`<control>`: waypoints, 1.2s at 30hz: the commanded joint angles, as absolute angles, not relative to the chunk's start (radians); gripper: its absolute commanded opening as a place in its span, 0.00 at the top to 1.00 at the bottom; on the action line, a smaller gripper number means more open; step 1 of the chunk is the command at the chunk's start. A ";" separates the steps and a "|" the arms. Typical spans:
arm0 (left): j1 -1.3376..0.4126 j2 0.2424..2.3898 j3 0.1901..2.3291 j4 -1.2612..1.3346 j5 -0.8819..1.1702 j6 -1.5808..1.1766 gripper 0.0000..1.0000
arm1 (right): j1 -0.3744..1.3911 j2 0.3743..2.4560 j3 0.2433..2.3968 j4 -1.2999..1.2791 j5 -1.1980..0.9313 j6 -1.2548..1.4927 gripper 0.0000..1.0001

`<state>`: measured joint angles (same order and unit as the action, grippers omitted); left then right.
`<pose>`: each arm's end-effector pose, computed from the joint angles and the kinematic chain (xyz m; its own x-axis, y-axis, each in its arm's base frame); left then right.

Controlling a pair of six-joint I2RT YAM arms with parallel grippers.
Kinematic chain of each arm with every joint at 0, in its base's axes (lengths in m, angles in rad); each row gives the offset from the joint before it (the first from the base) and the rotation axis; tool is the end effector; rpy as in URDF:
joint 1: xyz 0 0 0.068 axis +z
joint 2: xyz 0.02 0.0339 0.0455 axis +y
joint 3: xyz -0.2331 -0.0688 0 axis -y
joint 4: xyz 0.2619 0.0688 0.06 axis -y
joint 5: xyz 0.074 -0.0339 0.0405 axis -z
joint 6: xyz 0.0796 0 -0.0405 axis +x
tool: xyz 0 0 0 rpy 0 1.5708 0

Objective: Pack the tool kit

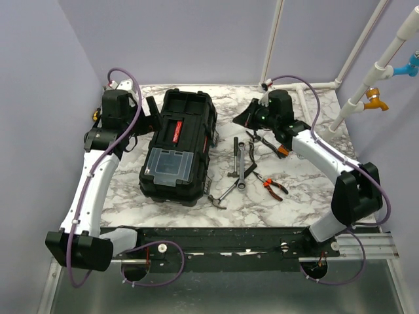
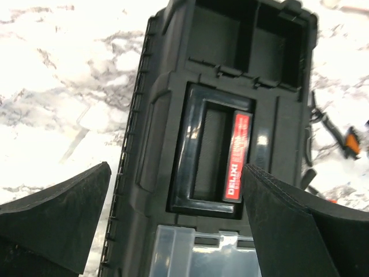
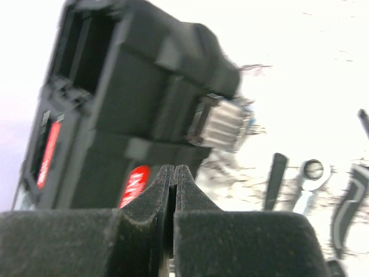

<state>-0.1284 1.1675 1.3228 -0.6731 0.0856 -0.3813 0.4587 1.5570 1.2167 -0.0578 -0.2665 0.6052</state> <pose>0.3078 -0.0466 0.3518 -0.5305 -0.3053 -0.7908 0.0041 0.9319 -0.3626 0.3697 0.2060 0.2573 -0.6527 0.2898 -0.7000 -0.3325 0.7206 0.6084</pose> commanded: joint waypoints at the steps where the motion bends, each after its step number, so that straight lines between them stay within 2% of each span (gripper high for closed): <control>1: -0.131 1.234 1.333 -0.762 0.061 -0.325 0.02 | 0.371 1.675 1.243 -0.080 -0.411 0.612 0.97; 8: -0.131 1.287 1.317 -0.713 0.222 -0.304 0.02 | 0.331 1.944 1.444 -0.124 -0.498 0.592 0.97; 14: -0.148 1.149 1.202 -0.577 0.310 -0.270 0.01 | 0.325 2.178 1.730 -0.323 -0.513 0.490 0.98; 20: -0.288 1.061 1.206 -0.524 0.233 -0.252 0.02 | 0.325 2.368 1.922 -0.404 -0.552 0.457 0.99; 26: -0.387 1.156 1.282 -0.593 0.148 -0.296 0.05 | 0.329 2.537 2.128 -0.504 -0.673 0.416 0.99; 36: -0.507 1.326 1.392 -0.692 -0.147 -0.315 0.06 | 0.386 2.638 2.229 -0.597 -0.827 0.308 0.99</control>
